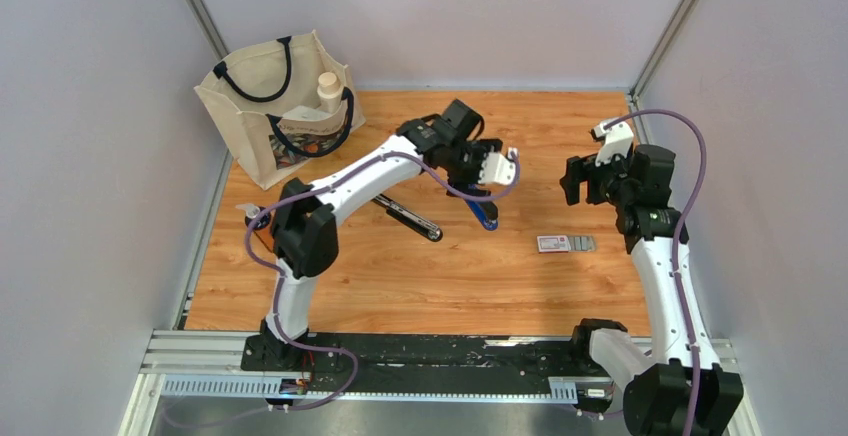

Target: Load the staples into the stapler

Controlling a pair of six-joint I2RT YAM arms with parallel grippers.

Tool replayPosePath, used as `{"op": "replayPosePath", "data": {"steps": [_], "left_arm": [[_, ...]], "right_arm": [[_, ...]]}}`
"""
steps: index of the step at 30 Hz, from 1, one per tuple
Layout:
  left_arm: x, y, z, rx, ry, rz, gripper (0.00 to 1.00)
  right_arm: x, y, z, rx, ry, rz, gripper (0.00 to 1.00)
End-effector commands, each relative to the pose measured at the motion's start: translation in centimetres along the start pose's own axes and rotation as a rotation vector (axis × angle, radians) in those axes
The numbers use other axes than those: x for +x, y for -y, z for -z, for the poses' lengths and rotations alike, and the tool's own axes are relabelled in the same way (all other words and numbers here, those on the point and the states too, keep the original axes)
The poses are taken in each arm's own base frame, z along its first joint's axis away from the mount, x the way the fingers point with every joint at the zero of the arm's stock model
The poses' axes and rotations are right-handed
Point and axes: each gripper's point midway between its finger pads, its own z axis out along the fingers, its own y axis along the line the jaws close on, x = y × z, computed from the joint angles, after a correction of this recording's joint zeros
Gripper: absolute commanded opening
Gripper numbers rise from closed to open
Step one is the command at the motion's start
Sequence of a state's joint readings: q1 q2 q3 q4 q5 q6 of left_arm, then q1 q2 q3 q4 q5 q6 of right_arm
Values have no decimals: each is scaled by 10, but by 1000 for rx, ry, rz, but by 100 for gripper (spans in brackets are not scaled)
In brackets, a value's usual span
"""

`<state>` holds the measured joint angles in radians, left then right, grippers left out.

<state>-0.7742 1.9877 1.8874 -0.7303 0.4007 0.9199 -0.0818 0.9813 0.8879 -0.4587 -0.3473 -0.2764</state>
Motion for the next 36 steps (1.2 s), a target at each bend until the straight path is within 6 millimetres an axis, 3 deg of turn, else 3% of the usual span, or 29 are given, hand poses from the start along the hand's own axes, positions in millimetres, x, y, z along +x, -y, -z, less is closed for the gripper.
{"op": "replayPosePath", "data": {"steps": [1,5,24,32,36], "left_arm": [[21,44,-38,217,-98,-268,84],[21,62,-62,285,-102,-345,84],[32,58,-109,303,-131,-389,79],[28,64,-114,307,-117,-326,49],[22,65,-111,304,-100,-276,41]], "right_arm": [[2,2,2,-11,16,-46,84],[7,6,-2,-5,-1,-55,84],[18,1,-12,-52,-34,-58,81],[22,1,-14,-58,-47,-57,80],[24,-1,-16,-65,-54,-58,80]]}}
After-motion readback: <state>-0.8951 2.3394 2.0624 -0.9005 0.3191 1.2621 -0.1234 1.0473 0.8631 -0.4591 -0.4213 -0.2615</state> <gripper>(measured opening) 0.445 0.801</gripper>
